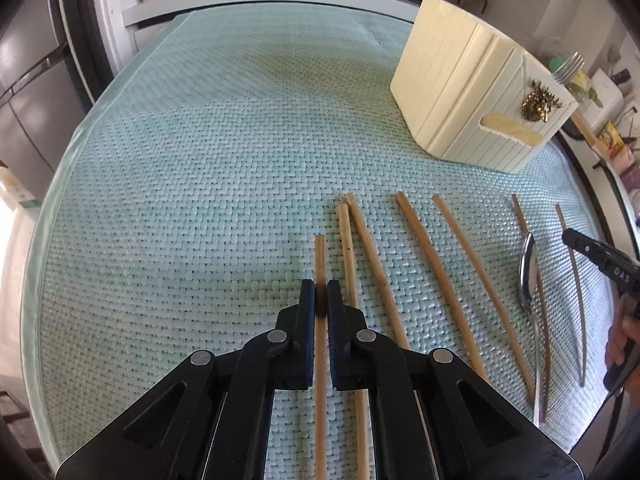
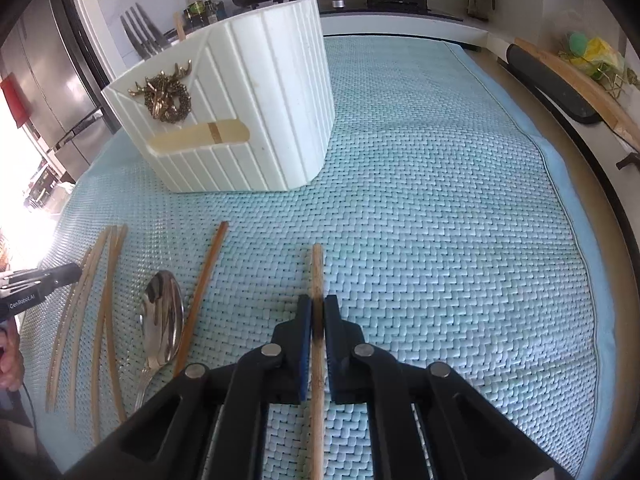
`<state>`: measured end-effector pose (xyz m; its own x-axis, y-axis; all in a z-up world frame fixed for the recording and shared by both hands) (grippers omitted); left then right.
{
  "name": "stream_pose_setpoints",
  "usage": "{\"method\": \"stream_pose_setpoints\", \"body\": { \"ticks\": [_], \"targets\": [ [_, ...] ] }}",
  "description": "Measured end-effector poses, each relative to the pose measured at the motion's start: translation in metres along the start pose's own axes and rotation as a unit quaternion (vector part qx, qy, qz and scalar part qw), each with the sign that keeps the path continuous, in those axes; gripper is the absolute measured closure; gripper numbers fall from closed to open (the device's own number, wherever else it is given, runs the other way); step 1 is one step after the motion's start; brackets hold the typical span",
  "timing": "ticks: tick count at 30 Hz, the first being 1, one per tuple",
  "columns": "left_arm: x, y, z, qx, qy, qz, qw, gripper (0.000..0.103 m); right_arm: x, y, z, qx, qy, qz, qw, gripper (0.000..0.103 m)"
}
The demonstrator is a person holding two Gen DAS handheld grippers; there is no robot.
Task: Organize utensils
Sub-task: 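Close the left tool on a chopstick while the right tool grasps another chopstick, then lift and carry both held chopsticks upright over the cream holder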
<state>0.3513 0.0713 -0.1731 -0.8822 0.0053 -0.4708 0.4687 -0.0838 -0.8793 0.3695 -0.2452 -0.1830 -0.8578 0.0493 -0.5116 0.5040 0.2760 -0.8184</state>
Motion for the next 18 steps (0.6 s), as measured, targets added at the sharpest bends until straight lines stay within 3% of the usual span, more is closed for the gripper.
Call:
{"method": "stream_pose_setpoints", "body": {
  "ticks": [8, 12, 18],
  "targets": [
    [0.011, -0.088, -0.002, 0.044, -0.013, 0.088, 0.9951, 0.099, -0.001, -0.077, -0.013, -0.06, 0.001, 0.074, 0.995, 0.097],
    [0.019, -0.139, -0.001, 0.065, -0.014, 0.136, 0.9885, 0.1, 0.007, -0.122, -0.027, -0.088, -0.004, 0.115, 0.989, 0.097],
    [0.029, -0.197, 0.003, 0.097, -0.012, 0.199, 0.9751, 0.1, 0.027, -0.179, -0.048, -0.088, -0.036, 0.175, 0.98, 0.097]
  ]
}}
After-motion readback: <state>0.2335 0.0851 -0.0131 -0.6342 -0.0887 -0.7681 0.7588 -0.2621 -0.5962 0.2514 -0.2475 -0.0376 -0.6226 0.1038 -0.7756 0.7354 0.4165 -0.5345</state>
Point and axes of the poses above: each gripper's, at about its wrist camera, not at the fingertips, and y roughly the way its jaws point, z to its right, x to its underside, the point moved 3 cm from there along y, roughly the way its jaws point, and after that the axes turned 5 degrees about -x, right-handed, at the moved point
